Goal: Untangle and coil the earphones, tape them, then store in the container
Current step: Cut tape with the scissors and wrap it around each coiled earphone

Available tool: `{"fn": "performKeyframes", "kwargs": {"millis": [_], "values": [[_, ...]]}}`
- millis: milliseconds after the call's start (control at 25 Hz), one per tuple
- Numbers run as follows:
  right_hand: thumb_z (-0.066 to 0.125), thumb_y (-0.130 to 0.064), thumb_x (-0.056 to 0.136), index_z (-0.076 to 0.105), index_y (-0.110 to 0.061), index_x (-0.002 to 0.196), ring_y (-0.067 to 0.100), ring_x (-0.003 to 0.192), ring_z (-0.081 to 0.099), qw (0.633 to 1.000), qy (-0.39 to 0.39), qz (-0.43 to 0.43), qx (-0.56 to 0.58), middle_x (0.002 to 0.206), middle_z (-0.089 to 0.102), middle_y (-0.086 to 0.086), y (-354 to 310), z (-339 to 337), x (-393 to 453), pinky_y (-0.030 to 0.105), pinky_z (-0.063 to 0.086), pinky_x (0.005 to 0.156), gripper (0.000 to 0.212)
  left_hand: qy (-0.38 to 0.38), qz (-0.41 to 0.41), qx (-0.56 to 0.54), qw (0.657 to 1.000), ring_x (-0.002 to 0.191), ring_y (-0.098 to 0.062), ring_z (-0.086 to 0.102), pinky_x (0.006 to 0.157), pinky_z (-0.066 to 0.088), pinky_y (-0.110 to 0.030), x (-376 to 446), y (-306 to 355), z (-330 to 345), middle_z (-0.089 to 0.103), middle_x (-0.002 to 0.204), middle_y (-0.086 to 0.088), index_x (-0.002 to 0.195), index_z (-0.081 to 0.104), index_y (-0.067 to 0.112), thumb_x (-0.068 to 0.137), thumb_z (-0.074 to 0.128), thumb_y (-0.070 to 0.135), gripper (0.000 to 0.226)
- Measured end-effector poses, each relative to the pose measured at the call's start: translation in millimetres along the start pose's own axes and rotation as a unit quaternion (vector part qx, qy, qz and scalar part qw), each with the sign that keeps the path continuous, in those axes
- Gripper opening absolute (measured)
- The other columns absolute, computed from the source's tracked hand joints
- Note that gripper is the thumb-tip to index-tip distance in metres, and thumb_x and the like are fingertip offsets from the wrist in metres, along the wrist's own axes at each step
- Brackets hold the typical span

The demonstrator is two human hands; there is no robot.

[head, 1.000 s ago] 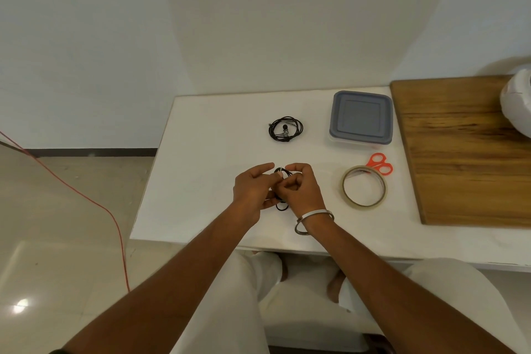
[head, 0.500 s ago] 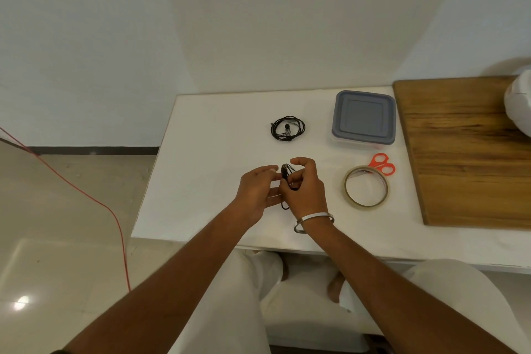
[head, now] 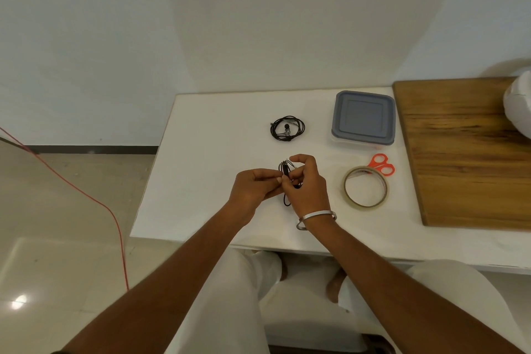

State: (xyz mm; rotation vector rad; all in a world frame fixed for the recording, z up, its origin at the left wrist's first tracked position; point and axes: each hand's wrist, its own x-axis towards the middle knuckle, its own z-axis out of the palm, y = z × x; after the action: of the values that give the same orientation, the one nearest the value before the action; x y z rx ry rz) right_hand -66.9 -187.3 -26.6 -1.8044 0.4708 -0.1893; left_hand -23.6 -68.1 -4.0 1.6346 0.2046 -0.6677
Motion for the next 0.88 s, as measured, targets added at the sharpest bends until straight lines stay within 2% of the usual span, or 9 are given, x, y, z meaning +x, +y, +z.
{"fn": "performKeyframes", "kwargs": {"millis": [200,440,600,680,800,880], "values": [[0.064,-0.007,0.085,0.05,-0.017,0.116,0.004,0.071,0.059,1.0,-0.009,-0.007,-0.011,0.078,0.062,-0.001,1,2,2,0.007,0.045,0.063,0.036,0.0,0.002,0.008,1.0,0.084,-0.022,0.074,0.077,0.059,-0.028,0,2,-3,0.073,0.098,-0.016,0.111,0.067,0.003,0.089,0.063,0.001,0.023],[0.067,-0.005,0.082,0.056,-0.014,0.105,0.003,0.072,0.06,0.999,-0.006,0.024,0.036,0.08,0.065,0.003,5,4,4,0.001,0.045,0.063,0.026,-0.005,-0.025,-0.052,0.998,0.081,-0.022,0.071,0.075,0.059,-0.028,-2,2,-9,0.069,0.081,-0.01,0.113,0.065,0.005,0.089,0.06,-0.003,0.026],[0.069,-0.009,0.082,0.064,-0.011,0.104,0.013,0.079,0.065,0.997,-0.013,0.049,0.055,0.082,0.068,0.002,7,5,6,0.007,0.049,0.07,0.023,-0.005,-0.038,-0.077,0.996,0.084,-0.021,0.071,0.078,0.059,-0.03,-1,3,-12,0.071,0.088,-0.01,0.114,0.066,0.008,0.089,0.061,-0.002,0.027],[0.07,-0.011,0.081,0.066,-0.011,0.102,0.012,0.079,0.065,0.998,-0.021,0.041,0.048,0.081,0.068,0.001,7,6,7,0.01,0.05,0.073,0.021,0.003,-0.059,-0.096,0.994,0.082,-0.019,0.071,0.077,0.059,-0.03,0,4,-13,0.072,0.092,-0.011,0.113,0.066,0.009,0.088,0.061,-0.002,0.027],[0.069,-0.01,0.082,0.067,-0.012,0.101,0.006,0.075,0.062,0.999,-0.038,0.021,0.025,0.082,0.067,0.0,6,7,4,0.003,0.047,0.07,0.019,0.015,-0.088,-0.114,0.99,0.081,-0.019,0.07,0.072,0.057,-0.028,0,4,-13,0.072,0.095,-0.012,0.112,0.067,0.009,0.088,0.061,0.0,0.026],[0.066,-0.008,0.084,0.068,-0.011,0.103,0.007,0.079,0.061,0.999,-0.045,-0.002,0.008,0.09,0.068,0.003,6,9,2,0.003,0.046,0.072,0.02,0.024,-0.104,-0.131,0.986,0.082,-0.019,0.069,0.072,0.055,-0.028,0,5,-15,0.071,0.096,-0.012,0.113,0.066,0.009,0.088,0.062,0.001,0.027]]}}
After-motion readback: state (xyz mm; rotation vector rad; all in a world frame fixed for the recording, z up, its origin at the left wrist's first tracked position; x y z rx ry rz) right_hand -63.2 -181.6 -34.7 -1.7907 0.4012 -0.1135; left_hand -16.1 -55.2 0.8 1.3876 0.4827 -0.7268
